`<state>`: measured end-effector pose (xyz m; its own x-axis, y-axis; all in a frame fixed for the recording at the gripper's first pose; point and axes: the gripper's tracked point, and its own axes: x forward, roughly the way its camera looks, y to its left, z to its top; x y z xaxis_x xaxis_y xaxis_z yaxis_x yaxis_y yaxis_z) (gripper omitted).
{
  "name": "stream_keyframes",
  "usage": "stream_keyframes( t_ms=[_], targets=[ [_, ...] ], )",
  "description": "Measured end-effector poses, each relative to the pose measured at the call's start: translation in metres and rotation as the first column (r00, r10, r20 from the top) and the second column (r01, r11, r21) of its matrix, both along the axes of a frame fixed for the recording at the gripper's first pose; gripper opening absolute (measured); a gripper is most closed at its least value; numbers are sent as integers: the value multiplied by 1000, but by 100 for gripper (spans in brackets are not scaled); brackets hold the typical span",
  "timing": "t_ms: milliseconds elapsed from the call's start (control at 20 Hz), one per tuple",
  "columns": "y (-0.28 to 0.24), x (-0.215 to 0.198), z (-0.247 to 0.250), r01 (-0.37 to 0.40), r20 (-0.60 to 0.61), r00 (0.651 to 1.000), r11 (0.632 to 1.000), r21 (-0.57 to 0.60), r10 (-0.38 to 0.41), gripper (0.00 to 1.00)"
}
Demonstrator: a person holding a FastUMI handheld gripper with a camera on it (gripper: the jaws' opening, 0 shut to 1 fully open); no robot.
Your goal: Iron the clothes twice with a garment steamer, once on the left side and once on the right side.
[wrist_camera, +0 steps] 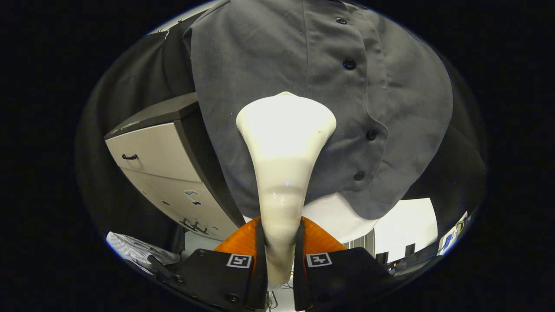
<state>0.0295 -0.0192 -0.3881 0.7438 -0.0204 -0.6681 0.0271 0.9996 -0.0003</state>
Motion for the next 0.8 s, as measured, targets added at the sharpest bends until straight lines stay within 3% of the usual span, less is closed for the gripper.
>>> stream_keyframes(
  t_ms=[800],
  targets=[
    [-1, -48, -97, 7, -163, 987, 999, 49, 1, 32]
  ],
)
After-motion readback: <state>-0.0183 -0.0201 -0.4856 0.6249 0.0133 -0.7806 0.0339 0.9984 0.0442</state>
